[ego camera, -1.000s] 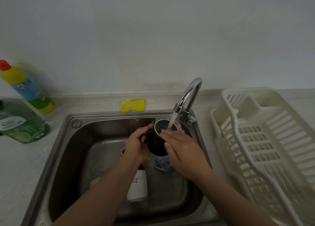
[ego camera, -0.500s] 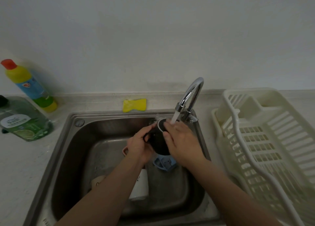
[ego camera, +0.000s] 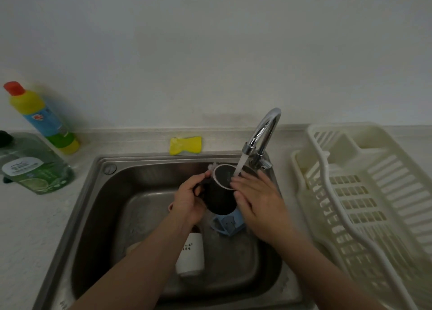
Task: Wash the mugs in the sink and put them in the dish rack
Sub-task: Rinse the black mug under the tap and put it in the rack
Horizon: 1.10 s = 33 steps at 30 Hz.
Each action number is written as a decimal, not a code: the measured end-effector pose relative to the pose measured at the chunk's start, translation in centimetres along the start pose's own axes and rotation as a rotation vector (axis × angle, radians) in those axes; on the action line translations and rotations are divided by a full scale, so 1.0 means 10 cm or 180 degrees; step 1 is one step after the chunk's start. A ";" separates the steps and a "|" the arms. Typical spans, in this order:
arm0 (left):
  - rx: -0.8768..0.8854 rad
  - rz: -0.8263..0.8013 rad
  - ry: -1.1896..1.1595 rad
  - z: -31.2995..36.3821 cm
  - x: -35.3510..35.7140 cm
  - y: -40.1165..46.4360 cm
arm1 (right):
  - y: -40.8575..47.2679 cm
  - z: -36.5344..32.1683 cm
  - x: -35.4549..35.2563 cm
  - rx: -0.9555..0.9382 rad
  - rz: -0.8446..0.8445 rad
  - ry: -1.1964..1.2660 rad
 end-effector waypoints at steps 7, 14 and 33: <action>-0.0039 -0.0125 -0.0070 0.01 0.11 0.01 | 0.08 -0.27 0.02 -0.0120 -0.0031 0.0295; -0.0069 -0.0091 0.0141 -0.04 0.18 -0.07 | 0.25 -0.10 0.05 0.0219 -0.0068 0.0261; -0.0128 -0.0250 0.0070 -0.15 0.34 -0.07 | 0.18 0.05 0.05 0.0324 -0.0021 0.0184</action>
Point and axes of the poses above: each hand's wrist, its own y-axis towards the middle knuckle, its own x-axis out of the palm, z = x × y, the point moved 7 cm from there along y, towards the middle knuckle, and after that the axes turned 5 degrees about -z, right-handed, at the moved point
